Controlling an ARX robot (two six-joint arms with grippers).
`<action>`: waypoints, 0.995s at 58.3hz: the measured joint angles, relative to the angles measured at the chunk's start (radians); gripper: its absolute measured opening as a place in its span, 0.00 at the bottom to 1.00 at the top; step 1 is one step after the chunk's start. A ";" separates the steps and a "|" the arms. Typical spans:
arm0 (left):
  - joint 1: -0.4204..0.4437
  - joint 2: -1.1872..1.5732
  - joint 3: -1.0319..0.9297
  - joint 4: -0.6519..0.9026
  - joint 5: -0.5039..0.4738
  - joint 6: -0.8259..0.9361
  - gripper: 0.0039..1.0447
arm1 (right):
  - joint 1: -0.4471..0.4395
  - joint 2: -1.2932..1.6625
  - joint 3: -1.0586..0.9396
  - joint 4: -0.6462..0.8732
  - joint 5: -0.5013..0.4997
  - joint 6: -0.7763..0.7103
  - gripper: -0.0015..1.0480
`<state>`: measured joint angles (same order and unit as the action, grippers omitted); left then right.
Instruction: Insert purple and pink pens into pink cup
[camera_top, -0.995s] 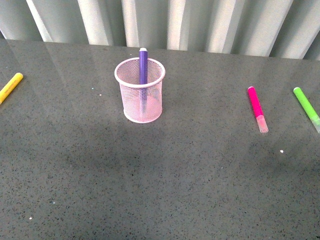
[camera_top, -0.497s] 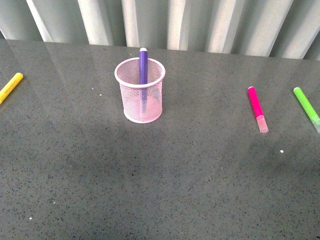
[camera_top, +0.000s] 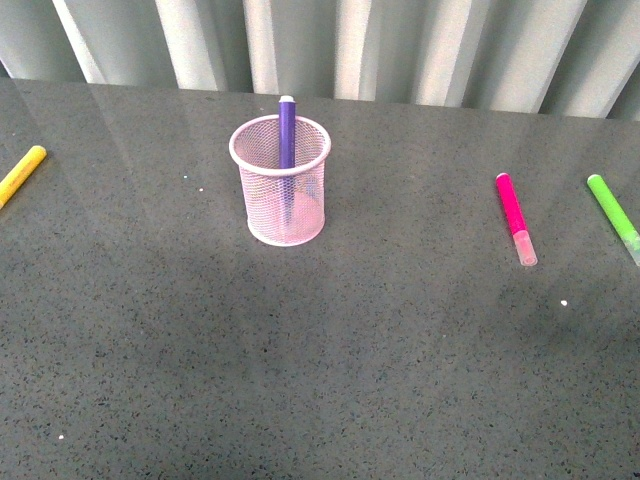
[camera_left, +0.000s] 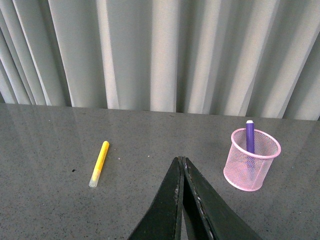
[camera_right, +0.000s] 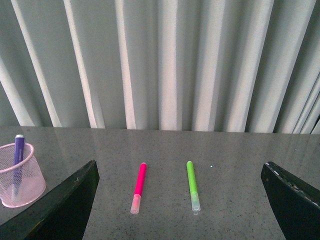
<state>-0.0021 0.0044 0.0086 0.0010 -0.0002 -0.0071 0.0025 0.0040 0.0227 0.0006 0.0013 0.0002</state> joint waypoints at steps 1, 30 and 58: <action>0.000 0.000 0.000 0.000 0.000 -0.001 0.04 | 0.000 0.000 0.000 0.000 0.000 0.000 0.93; 0.000 -0.001 0.000 0.000 -0.002 0.000 0.92 | 0.070 0.253 0.096 -0.165 0.348 0.050 0.93; 0.000 -0.001 0.000 0.000 0.000 0.002 0.94 | -0.112 1.535 0.822 -0.098 -0.148 0.315 0.93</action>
<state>-0.0021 0.0032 0.0086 0.0006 -0.0002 -0.0048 -0.1093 1.5391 0.8448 -0.0978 -0.1467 0.3153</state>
